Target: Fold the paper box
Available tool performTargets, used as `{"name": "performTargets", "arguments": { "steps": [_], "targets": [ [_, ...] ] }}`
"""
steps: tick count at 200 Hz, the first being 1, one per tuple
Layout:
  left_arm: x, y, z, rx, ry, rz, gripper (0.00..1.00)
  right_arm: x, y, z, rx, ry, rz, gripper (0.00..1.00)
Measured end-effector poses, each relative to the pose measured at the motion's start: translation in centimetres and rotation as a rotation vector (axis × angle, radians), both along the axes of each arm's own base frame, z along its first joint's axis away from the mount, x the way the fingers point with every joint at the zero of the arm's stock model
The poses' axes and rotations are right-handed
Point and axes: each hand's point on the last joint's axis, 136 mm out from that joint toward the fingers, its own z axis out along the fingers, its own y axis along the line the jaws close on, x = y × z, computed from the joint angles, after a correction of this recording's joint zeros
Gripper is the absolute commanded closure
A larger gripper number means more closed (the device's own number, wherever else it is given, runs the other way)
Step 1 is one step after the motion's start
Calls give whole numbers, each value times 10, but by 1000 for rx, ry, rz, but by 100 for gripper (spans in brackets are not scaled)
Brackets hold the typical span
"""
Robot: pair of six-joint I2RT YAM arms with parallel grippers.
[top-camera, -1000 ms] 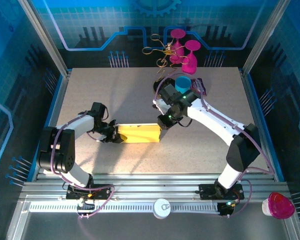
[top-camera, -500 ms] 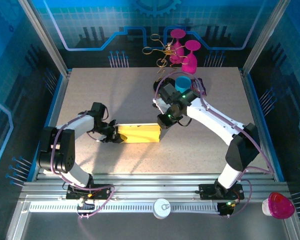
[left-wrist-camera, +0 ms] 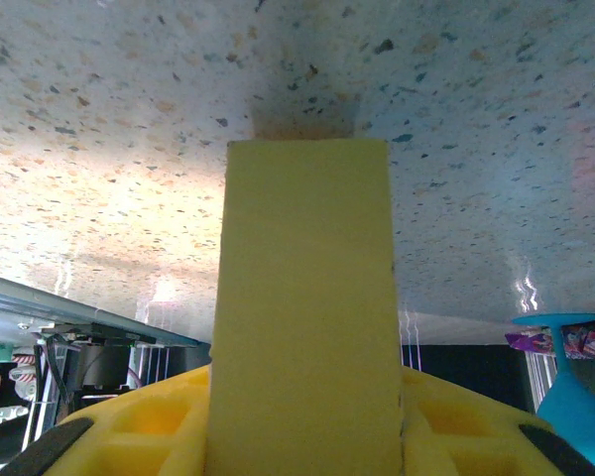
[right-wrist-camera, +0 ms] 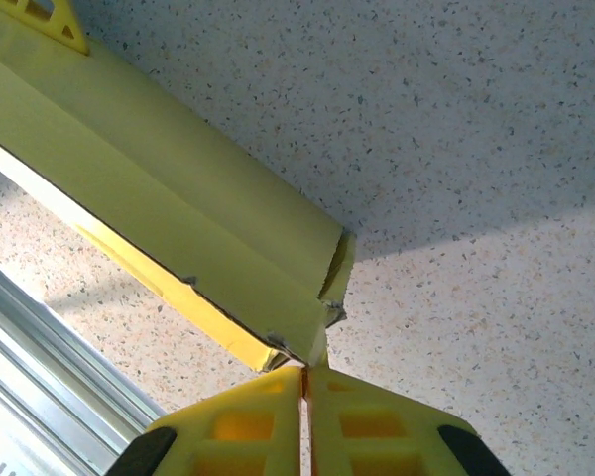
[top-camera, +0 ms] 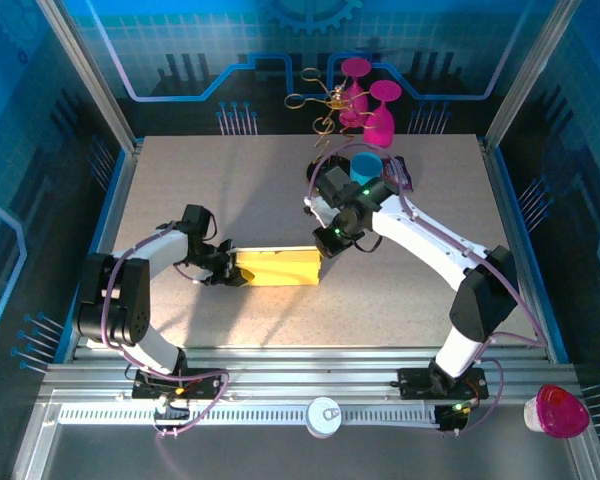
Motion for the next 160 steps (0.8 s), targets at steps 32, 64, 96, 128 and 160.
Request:
{"name": "performTargets", "arguments": {
  "steps": [32, 64, 96, 128, 160],
  "targets": [
    [0, 0, 0, 0, -1, 0, 83, 0, 0, -2, -2, 7, -9, 79],
    [0, 0, 0, 0, -1, 0, 83, 0, 0, -2, -3, 8, -11, 86],
    [0, 0, 0, 0, 0, 0, 83, 0, 1, -3, -5, 10, -18, 92],
    [0, 0, 0, 0, 0, 0, 83, 1, 0, -2, -12, 7, -32, 100],
    [2, 0, 0, -1, -12, 1, 83, 2, -1, -2, -10, 15, -83, 100]
  ]
}}
